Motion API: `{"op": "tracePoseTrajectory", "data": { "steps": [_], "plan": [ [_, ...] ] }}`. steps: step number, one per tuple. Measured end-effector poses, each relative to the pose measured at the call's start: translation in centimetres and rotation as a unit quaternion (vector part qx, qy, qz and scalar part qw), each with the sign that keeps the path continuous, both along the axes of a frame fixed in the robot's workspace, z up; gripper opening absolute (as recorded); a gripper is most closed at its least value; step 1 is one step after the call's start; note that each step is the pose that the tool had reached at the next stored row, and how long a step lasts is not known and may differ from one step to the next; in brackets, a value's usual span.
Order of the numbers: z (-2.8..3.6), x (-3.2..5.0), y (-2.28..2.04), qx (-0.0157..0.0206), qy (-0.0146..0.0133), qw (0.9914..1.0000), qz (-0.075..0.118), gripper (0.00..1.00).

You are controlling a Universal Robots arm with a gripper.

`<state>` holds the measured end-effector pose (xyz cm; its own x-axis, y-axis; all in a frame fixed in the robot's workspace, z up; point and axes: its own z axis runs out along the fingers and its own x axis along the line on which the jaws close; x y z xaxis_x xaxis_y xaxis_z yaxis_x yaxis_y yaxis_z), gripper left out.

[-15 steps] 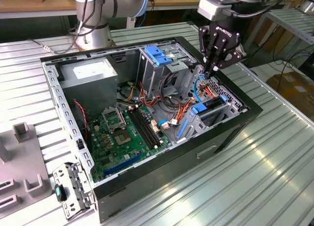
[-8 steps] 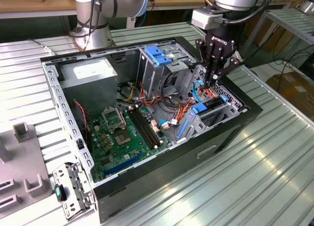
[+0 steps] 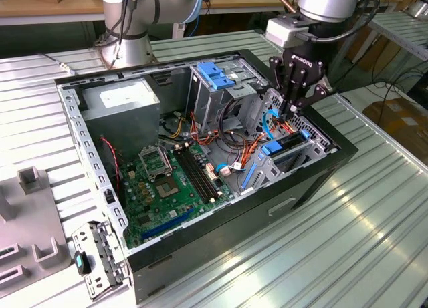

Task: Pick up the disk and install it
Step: 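Insert the second disk wire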

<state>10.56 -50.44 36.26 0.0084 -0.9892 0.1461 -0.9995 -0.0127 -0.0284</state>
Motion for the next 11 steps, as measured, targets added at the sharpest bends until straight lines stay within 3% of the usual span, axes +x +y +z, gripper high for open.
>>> {"op": "tracePoseTrajectory", "data": {
  "steps": [11],
  "plan": [
    [-0.68, 0.0, -1.71, 0.0, 0.0, 1.0, 0.0, 0.16]
  ]
}}
